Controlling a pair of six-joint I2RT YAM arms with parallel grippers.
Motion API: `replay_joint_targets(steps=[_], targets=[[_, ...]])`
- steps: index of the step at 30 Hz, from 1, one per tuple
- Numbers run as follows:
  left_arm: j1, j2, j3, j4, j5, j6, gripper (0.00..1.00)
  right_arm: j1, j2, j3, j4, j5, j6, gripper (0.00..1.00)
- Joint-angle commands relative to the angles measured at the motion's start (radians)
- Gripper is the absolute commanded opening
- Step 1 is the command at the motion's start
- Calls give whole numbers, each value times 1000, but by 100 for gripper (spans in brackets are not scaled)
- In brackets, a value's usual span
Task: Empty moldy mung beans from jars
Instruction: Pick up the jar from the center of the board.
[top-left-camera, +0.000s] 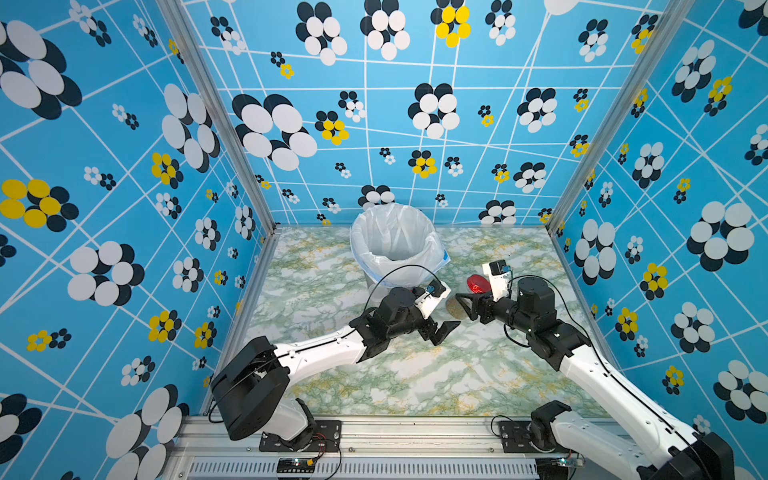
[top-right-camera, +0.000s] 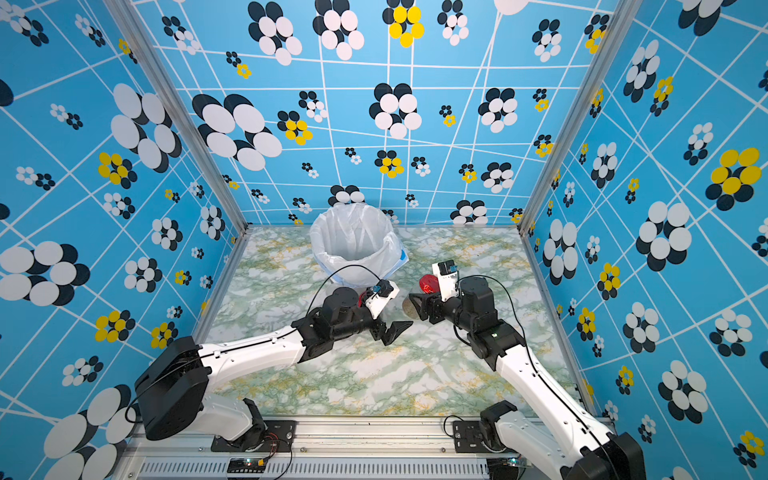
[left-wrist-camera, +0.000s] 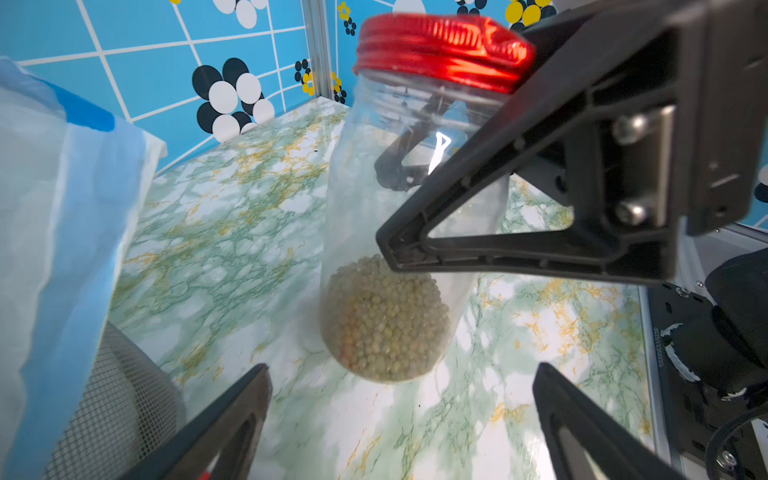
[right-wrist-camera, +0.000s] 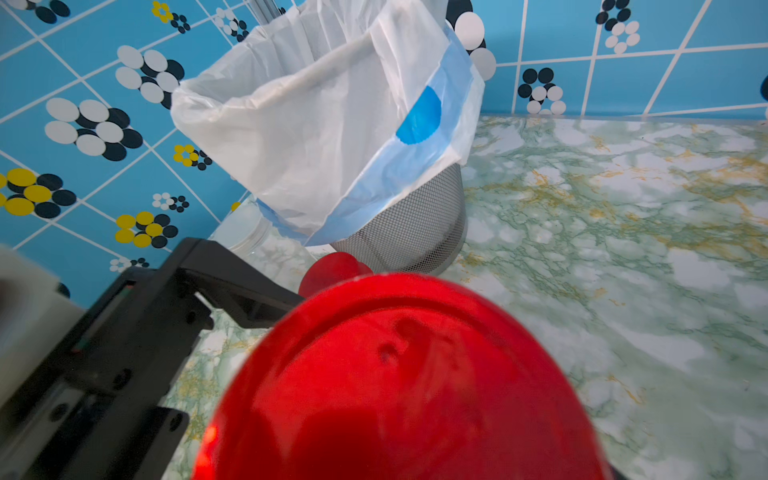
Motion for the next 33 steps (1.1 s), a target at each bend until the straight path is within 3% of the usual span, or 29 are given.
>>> replay_joint_targets(steps=[1, 13, 20, 27, 29, 33], targets=[[12, 49, 71, 19, 56, 14, 100, 7, -30, 52, -63, -52, 32, 66], [21, 151, 137, 117, 111, -18, 99, 7, -81, 75, -59, -122, 89, 66], [29, 189, 161, 137, 139, -48, 98, 6, -76, 62, -50, -99, 105, 65], [55, 222, 161, 210, 205, -126, 81, 7, -76, 54, -21, -115, 120, 65], [56, 231, 178, 181, 198, -120, 70, 7, -71, 57, -26, -117, 118, 65], [58, 232, 192, 155, 204, -118, 58, 7, -71, 56, -39, -110, 113, 68]])
